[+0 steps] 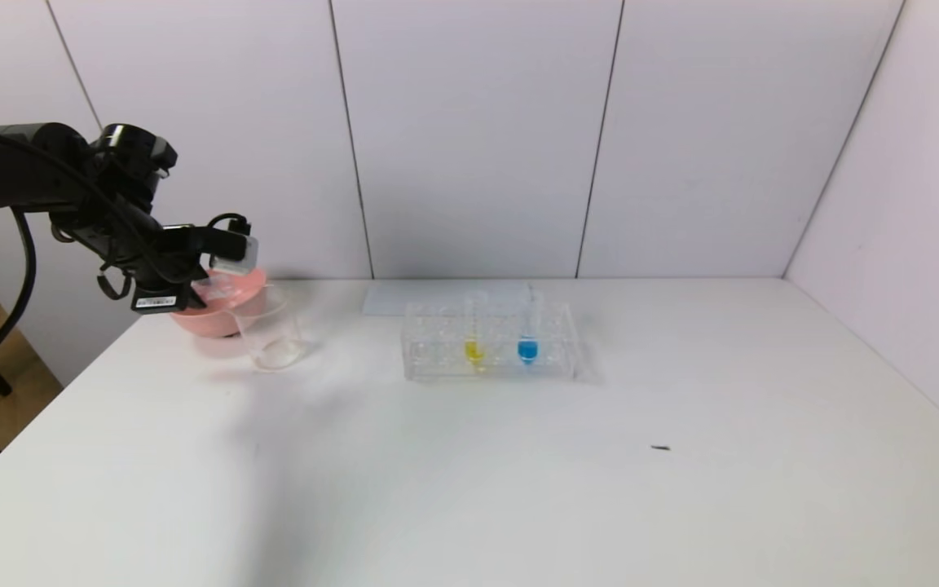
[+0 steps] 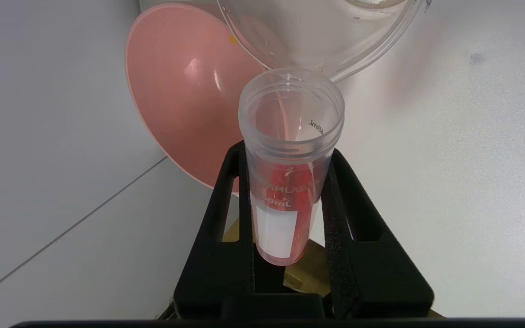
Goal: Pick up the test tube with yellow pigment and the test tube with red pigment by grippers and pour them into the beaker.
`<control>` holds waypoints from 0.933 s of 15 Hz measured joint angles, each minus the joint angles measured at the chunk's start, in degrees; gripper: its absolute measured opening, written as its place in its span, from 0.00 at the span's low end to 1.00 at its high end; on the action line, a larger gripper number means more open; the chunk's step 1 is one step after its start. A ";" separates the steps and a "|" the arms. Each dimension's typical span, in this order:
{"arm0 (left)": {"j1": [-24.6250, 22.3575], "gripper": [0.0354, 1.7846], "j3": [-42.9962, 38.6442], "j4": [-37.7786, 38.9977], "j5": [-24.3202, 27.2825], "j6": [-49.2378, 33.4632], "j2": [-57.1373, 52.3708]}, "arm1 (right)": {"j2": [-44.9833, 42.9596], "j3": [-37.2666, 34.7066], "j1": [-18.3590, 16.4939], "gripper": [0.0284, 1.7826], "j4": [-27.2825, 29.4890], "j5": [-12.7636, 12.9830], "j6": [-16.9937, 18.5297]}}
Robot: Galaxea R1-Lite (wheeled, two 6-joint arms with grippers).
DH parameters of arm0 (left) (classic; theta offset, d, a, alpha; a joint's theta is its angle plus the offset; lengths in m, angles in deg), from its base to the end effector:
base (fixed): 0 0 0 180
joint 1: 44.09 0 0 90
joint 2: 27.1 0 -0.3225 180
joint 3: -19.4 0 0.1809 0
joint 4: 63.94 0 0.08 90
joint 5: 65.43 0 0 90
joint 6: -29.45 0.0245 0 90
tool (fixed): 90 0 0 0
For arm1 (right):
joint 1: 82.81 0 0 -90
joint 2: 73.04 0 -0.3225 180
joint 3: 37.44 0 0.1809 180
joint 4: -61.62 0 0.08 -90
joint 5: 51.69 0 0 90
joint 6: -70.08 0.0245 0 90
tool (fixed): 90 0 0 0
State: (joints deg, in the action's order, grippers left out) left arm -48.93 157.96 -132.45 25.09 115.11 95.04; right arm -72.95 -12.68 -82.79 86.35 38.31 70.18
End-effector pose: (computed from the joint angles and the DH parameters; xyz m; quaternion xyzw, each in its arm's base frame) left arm 0.4079 0.0343 0.2418 0.5953 0.3447 -0.2733 0.6724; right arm -0.0536 0.0000 0.0759 0.0009 0.0005 0.0002 1.0000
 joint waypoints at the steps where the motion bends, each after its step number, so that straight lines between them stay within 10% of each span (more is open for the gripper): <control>1: 0.22 0.24 0.00 0.39 -0.37 0.20 0.11 | 0.00 0.00 0.02 0.95 0.00 0.00 -0.05; 14: 2.15 0.24 0.00 1.66 -4.88 2.78 0.44 | 0.00 0.00 0.02 0.95 0.02 0.00 -0.02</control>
State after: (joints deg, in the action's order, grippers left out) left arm -46.79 157.96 -130.79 20.22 117.89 95.48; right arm -72.95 -12.68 -82.76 86.38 38.31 70.15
